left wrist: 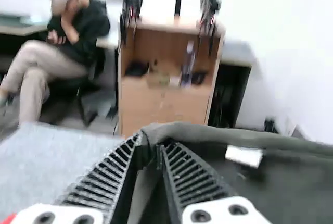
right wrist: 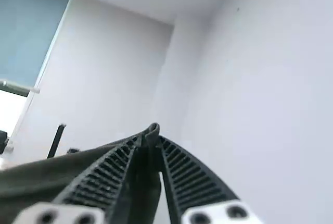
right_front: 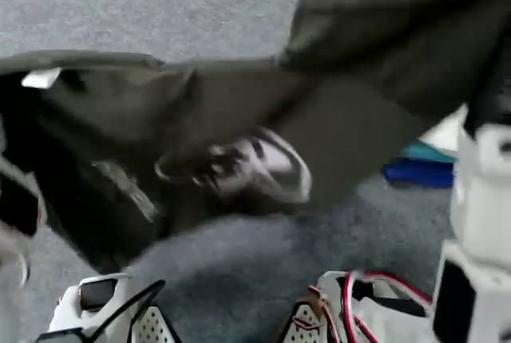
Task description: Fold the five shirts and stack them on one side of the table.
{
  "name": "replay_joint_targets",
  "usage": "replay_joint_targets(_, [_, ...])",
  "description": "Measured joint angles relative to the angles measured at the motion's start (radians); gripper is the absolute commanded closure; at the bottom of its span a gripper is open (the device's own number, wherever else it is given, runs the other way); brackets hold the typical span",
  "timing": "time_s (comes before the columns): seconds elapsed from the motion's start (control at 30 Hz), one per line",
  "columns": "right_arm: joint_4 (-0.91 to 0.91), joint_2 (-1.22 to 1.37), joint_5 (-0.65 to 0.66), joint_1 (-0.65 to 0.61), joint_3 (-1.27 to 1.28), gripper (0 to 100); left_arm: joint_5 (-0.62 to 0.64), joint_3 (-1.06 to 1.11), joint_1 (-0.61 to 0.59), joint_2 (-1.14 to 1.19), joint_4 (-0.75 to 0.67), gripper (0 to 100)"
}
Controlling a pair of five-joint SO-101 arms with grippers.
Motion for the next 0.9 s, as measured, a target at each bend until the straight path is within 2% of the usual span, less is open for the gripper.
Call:
replay_joint_targets(0.4, [0.003,-0.002,0.123,0.000,-0.161,99.7,-0.138,0.440,0.000,-0.364,0.000,98])
replay_joint_targets(0.6, [0.003,0.002,0.140,0.000,-0.098,99.7,-0.144,0.586,0.000,-0.397,-0.023,98])
replay_joint_targets(0.77, [0.000,0.011,0.138,0.000,0.032,99.7,-0.144,0.729,0.000,-0.397,-0.167,98])
replay_joint_targets(0.9, [-0.089,0.021,0.138,0.000,0.193,99.7,-0.144,0.911,0.000,-0.396,-0.384,98])
